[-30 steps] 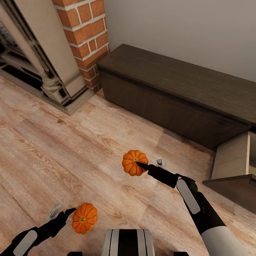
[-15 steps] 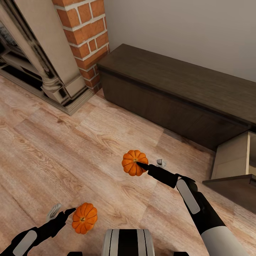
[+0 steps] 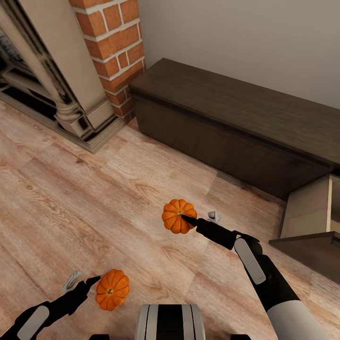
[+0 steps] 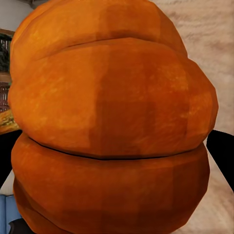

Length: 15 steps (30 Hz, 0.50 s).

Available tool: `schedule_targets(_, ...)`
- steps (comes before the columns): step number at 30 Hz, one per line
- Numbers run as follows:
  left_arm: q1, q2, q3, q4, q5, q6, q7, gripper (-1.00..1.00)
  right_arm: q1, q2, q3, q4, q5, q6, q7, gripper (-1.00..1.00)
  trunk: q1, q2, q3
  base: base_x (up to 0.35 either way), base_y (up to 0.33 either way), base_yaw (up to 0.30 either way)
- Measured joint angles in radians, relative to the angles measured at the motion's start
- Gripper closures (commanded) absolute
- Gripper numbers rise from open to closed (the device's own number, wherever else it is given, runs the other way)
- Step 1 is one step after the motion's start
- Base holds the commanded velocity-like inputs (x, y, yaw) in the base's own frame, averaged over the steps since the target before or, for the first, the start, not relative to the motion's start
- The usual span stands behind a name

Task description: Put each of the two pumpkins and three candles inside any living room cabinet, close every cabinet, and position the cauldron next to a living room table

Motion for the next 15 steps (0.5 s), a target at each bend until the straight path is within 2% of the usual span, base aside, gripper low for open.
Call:
schedule_targets(3, 0.0, 0.001, 0.0, 0.0, 0.001, 0.0, 0.0, -1.0, 0.0, 0.001, 0.0, 0.0, 0.0, 0.0, 0.0, 1.0, 0.0, 0.0, 0.0, 0.0, 0.0, 0.0)
schedule_targets(12, -0.001, 0.0, 0.0, 0.0, 0.0, 0.0, 0.0, -1.0, 0.0, 0.014, 0.0, 0.001, -0.002, 0.001, -0.003, 1.0, -0.004, 0.002, 0.035, 0.0, 0.0, 0.0)
schedule_targets(15, -0.001, -0.001, 0.0, 0.0, 0.0, 0.0, 0.0, -1.0, 0.0, 0.014, 0.0, 0.002, 0.0, 0.0, -0.003, 1.0, -0.004, 0.002, 0.035, 0.0, 0.0, 0.0)
